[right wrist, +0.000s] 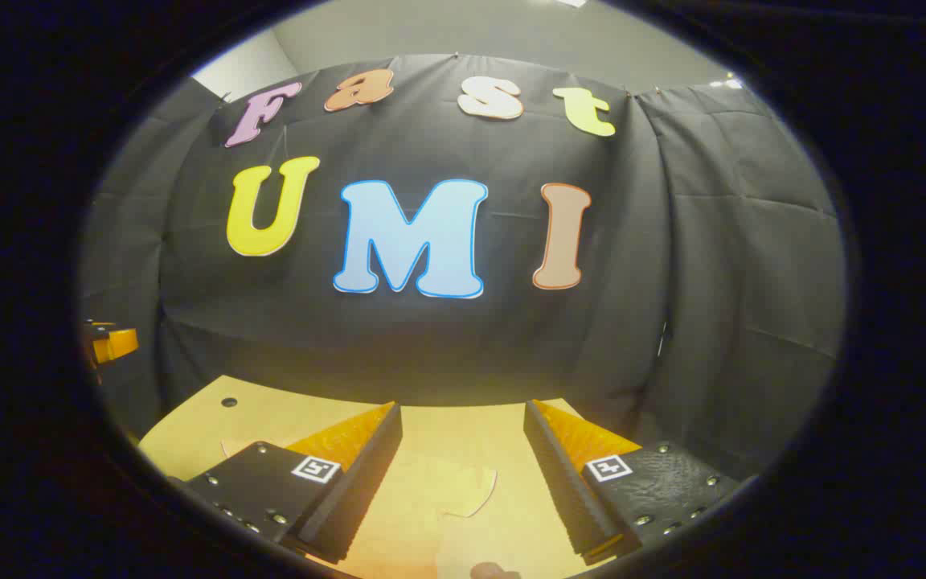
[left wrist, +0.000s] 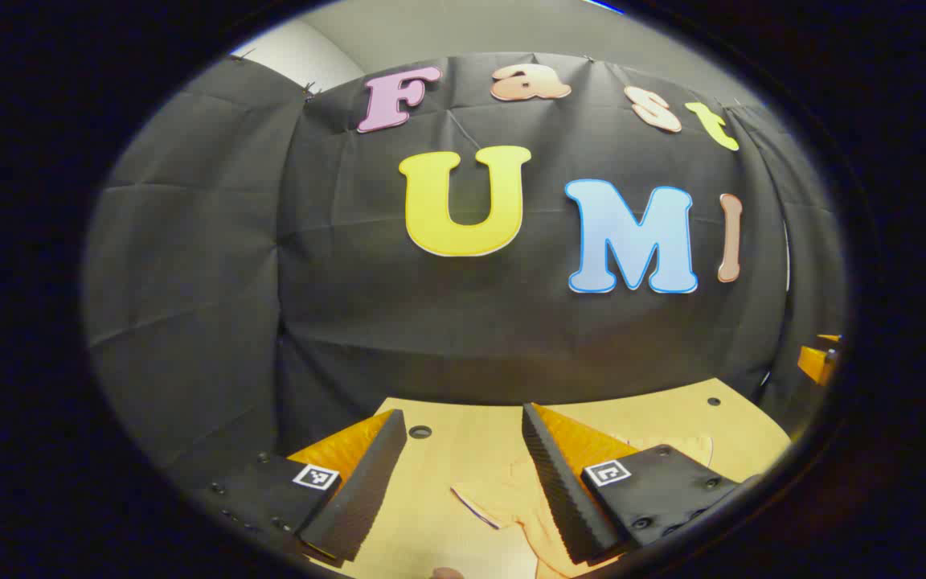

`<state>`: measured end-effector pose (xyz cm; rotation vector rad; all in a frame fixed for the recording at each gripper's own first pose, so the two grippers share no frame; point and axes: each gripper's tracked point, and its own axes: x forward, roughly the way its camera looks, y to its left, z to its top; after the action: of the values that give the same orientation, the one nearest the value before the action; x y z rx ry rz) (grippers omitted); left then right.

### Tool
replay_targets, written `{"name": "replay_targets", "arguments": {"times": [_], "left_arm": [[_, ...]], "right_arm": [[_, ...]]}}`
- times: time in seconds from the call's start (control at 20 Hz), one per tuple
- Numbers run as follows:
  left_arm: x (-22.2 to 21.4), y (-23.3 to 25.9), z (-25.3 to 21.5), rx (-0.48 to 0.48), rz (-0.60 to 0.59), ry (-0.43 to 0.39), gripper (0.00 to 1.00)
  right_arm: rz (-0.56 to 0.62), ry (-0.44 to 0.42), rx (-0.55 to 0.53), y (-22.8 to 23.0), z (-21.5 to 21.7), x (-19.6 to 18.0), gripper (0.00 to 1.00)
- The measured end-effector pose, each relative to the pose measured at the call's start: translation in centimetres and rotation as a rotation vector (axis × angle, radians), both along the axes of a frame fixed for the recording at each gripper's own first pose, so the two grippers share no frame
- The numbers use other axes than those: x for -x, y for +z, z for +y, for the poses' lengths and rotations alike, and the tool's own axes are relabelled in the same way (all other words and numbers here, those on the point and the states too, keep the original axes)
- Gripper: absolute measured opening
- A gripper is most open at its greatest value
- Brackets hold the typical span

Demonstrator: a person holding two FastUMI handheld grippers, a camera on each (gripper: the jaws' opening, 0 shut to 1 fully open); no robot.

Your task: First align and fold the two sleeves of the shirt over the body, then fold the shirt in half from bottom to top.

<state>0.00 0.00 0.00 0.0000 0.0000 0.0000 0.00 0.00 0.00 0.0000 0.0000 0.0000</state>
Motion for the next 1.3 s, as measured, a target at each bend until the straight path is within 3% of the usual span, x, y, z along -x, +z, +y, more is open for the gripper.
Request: {"name": "replay_targets", "arguments": {"times": [0.85,1.3], "left_arm": [[1.0,-0.9,0.4,0.001,-0.01,0.035,0.94],[1.1,-0.8,0.0,-0.001,-0.007,0.038,0.94]], "right_arm": [[0.044,0.043,-0.01,-1.8,-0.2,-1.7,0.95],[0.202,0.054,0.004,-8.9,-1.1,-7.8,0.96]]}}
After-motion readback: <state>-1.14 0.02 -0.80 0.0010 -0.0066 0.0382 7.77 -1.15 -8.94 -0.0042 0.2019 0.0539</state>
